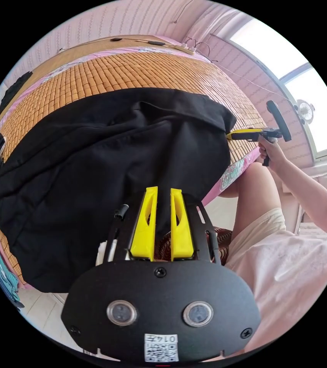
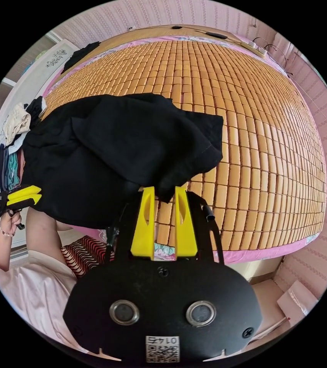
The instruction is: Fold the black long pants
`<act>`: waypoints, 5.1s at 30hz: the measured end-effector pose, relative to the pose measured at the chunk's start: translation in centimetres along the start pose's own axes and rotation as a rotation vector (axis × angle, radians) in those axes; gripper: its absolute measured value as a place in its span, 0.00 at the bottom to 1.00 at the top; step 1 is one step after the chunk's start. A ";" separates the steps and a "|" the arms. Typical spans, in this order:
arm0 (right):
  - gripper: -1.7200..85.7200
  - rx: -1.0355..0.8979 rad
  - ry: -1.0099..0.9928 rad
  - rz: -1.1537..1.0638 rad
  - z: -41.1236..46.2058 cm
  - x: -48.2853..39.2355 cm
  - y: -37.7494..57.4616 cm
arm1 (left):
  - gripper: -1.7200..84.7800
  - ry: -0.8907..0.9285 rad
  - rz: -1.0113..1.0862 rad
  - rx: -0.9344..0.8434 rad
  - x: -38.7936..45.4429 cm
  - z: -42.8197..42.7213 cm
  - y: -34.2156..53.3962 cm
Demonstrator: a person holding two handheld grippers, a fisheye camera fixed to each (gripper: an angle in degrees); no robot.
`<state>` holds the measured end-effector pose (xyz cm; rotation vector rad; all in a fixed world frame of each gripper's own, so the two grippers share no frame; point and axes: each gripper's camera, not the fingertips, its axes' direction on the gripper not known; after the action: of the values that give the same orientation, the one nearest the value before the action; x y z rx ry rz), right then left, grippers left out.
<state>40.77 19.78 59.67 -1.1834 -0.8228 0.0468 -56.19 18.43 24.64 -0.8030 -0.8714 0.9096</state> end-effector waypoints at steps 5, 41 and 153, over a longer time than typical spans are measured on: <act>0.05 0.092 -0.054 0.014 -3.2 3.5 1.6 | 0.09 0.011 0.030 0.002 2.1 0.0 -3.8; 0.05 0.413 -0.470 0.050 -16.9 14.6 11.0 | 0.01 -0.048 0.198 0.161 9.6 -2.9 -6.2; 0.03 0.360 0.076 0.068 -9.8 3.8 -19.5 | 0.02 -0.452 -0.274 0.237 -30.6 0.2 -9.7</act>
<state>41.88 5.59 76.68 -0.8665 -0.6735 0.1966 -63.79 -12.74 24.54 -0.2626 -1.2055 0.9421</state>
